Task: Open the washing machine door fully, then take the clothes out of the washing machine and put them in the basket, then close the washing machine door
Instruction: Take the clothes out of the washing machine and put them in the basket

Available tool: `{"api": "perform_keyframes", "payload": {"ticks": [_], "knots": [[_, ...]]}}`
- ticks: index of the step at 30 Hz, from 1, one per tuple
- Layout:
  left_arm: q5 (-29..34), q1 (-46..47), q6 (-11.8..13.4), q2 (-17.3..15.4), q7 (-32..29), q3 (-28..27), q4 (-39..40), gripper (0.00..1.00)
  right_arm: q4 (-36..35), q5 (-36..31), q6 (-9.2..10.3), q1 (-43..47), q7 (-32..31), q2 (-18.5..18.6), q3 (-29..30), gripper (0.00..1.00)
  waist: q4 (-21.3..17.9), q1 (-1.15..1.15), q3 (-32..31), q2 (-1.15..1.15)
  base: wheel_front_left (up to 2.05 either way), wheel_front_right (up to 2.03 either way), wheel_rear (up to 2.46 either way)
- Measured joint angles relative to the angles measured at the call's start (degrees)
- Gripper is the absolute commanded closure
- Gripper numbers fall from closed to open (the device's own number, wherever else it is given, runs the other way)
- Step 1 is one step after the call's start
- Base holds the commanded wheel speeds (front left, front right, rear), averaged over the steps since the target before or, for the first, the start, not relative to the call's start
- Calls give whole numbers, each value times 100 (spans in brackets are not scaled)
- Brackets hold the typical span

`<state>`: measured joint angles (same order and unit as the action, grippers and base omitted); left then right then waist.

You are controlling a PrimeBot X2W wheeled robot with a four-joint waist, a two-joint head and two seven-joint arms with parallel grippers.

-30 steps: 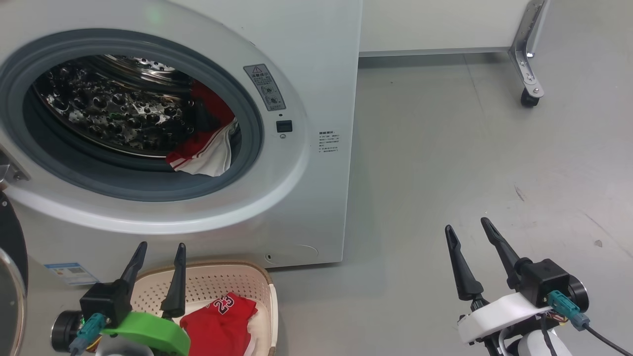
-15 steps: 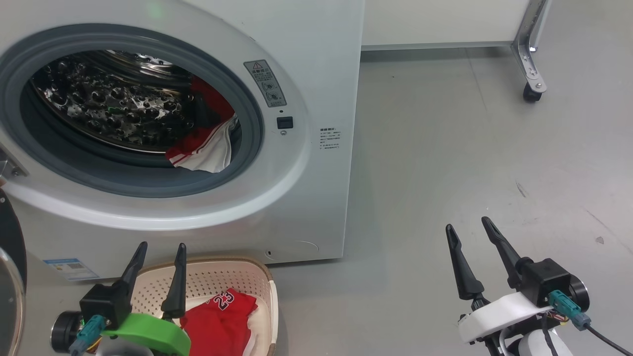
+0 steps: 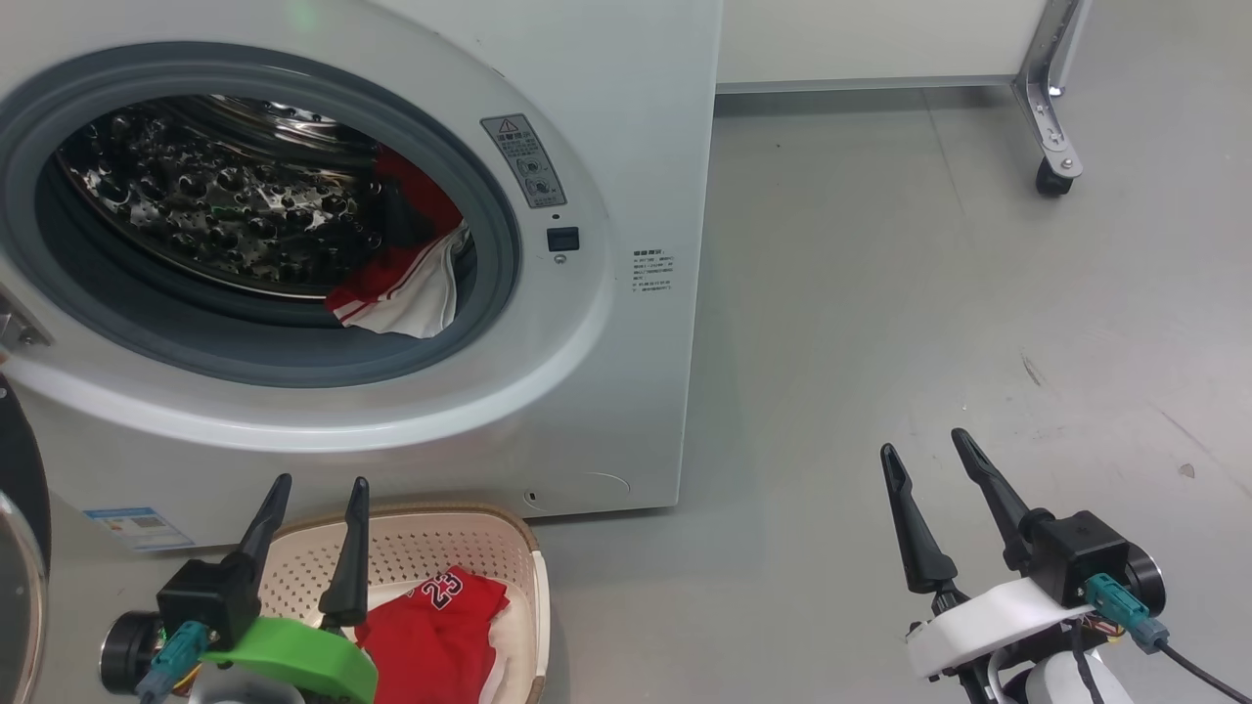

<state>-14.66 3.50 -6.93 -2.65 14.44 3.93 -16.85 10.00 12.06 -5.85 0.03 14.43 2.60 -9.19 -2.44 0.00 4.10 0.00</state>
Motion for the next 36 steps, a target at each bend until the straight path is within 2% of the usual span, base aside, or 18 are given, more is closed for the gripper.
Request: {"api": "perform_keyframes", "payload": {"ticks": [22,31,36], "knots": [[14,0,0,9,0,-7,123,0,-45,-1,-5,-5,0,-1,-9,0,-46,0,172,0,0,0,0],[15,33,0,1,0,-122,287,0,-188,-1,-5,-99,0,-1,-93,0,-96,0,522,0,0,0,0],[13,349,7,-116,-1,-286,390,0,-255,0,-4,-164,0,-1,-153,0,-156,0,827,0,0,0,0]]}}
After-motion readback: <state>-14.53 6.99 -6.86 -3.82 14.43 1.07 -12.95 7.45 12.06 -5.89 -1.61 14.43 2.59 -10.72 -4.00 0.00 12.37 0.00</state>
